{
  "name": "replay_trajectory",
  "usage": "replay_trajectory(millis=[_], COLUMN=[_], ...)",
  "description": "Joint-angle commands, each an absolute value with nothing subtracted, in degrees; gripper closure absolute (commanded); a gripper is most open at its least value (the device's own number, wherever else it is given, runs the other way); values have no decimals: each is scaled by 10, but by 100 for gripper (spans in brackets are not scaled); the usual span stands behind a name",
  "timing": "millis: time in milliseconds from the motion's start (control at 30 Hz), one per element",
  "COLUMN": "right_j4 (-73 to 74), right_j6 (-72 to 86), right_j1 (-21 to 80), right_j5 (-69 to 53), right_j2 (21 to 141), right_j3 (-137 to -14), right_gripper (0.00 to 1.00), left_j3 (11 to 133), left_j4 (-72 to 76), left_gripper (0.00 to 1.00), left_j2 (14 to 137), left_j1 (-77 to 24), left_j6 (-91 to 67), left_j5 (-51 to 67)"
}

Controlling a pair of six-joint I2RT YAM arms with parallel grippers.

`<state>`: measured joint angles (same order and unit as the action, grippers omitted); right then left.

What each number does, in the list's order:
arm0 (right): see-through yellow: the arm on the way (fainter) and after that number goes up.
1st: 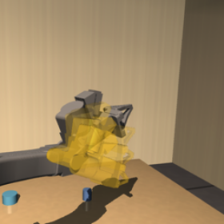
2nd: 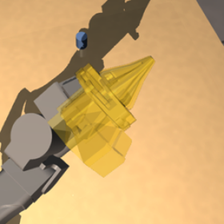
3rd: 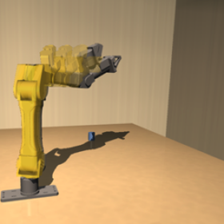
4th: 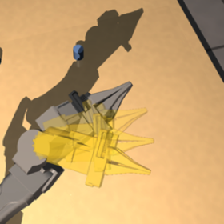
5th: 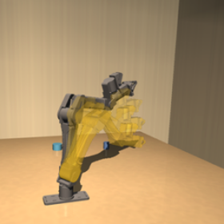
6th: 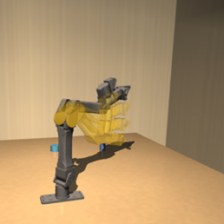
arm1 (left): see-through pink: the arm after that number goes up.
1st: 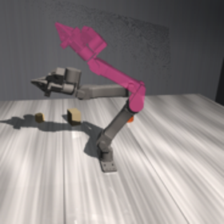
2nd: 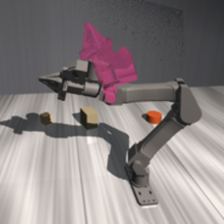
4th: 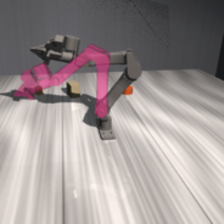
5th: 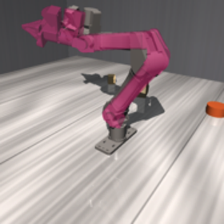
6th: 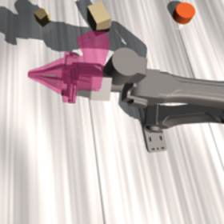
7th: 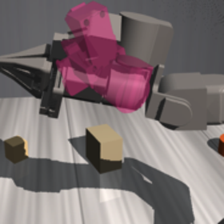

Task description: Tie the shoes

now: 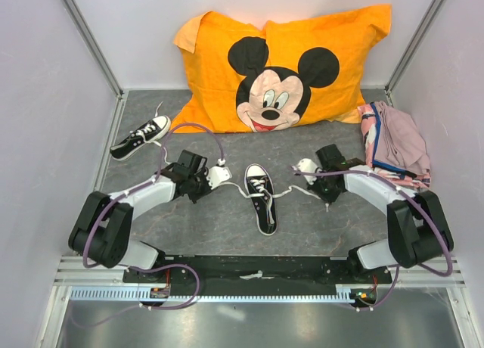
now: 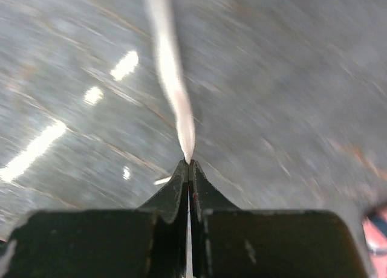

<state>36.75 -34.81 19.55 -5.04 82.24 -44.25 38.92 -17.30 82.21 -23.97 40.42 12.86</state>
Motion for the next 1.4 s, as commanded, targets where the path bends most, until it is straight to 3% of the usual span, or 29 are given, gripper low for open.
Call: replay_trajectory(millis=[0,267,433,667,900,1367], right_j4=[395,417,418,417,422,322], right_j6=[-378,-383,-363,-329,-254,-116], right_j1=[118,66,65,65,71,299], right_j5=[-59,-71,-88,-125,-286,-352], right_j2=[764,722,710,702,735,811], right_j3=[-453,-476,-497,-569,-698,-765], right_gripper=[100,100,100,100,100,100], left_j3=[359,415,460,501,496,485], left_j4=[-197,-246,-296,-372,-440,-610], left_gripper=[99,99,98,98,99,99], left_j2=[755,665,594,495,415,341], left_j1=[-226,-164,-108,-106,-106,-109], left_j6=[434,377,346,357,426,624], left_j5=[93,102,196,325,422,514])
